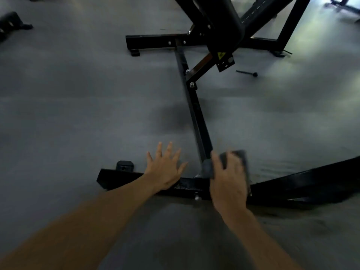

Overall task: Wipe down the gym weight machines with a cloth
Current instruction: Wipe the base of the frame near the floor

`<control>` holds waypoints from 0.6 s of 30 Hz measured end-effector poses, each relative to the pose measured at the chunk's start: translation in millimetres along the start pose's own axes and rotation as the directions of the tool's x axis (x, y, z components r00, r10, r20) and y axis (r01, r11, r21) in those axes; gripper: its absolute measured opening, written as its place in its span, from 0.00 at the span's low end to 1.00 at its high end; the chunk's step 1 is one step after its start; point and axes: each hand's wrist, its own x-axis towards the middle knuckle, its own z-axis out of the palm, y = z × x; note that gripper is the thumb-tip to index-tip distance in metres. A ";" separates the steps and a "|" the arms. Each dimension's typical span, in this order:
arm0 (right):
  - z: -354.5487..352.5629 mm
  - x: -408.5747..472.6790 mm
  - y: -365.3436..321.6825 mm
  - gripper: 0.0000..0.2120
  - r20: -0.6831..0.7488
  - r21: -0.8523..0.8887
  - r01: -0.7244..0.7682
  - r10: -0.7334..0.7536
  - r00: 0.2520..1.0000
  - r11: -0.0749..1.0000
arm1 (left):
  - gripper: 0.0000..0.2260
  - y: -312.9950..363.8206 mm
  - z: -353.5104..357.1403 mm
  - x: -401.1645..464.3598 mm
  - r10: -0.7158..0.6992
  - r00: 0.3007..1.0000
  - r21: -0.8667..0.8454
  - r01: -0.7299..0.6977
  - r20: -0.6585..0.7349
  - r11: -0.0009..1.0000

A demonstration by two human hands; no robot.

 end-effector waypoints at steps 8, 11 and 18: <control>55.3 38.7 11.9 0.37 0.489 -0.035 0.321 -0.264 0.831 0.946 | 0.53 -9.8 -9.5 85.3 -0.199 0.950 0.028 0.198 0.242 0.980; 71.5 80.0 12.6 0.32 0.520 -0.043 0.275 -0.213 0.827 0.960 | 0.63 -15.9 -18.8 110.3 -0.200 0.919 -0.001 0.213 0.340 0.977; 88.2 213.2 -14.5 0.35 0.454 -0.079 0.283 -0.218 0.864 0.956 | 0.67 -12.5 -30.3 137.2 -0.189 0.873 0.079 0.172 0.449 0.982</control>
